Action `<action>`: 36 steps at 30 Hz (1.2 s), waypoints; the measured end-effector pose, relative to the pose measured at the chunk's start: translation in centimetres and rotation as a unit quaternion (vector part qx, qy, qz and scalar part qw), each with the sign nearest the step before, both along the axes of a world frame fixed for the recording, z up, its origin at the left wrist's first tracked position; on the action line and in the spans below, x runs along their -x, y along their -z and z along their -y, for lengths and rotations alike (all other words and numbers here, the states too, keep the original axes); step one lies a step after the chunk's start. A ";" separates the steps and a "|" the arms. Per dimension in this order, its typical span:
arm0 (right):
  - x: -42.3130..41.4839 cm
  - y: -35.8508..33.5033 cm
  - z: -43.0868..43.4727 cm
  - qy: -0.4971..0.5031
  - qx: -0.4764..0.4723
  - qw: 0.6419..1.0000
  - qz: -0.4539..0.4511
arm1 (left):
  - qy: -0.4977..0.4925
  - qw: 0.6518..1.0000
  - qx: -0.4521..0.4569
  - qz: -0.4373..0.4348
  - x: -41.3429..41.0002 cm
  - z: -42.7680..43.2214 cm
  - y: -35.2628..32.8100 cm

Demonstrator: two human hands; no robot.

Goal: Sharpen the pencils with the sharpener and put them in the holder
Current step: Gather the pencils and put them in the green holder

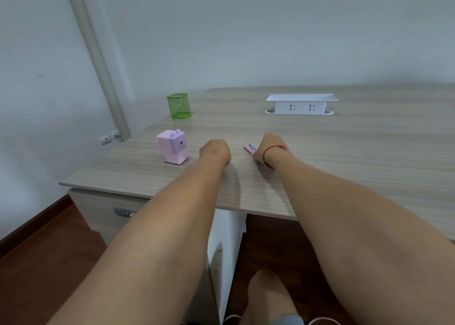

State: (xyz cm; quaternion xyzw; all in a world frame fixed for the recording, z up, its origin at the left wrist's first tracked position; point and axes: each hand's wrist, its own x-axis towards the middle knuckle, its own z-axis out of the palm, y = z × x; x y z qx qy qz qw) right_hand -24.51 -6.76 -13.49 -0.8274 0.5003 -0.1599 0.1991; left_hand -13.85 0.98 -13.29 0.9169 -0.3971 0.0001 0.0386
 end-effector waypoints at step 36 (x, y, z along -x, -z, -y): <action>-32.9 -10.8 10.1 -0.112 0.014 0.926 0.359 | -0.030 0.799 0.589 -0.119 -32.0 7.4 -11.9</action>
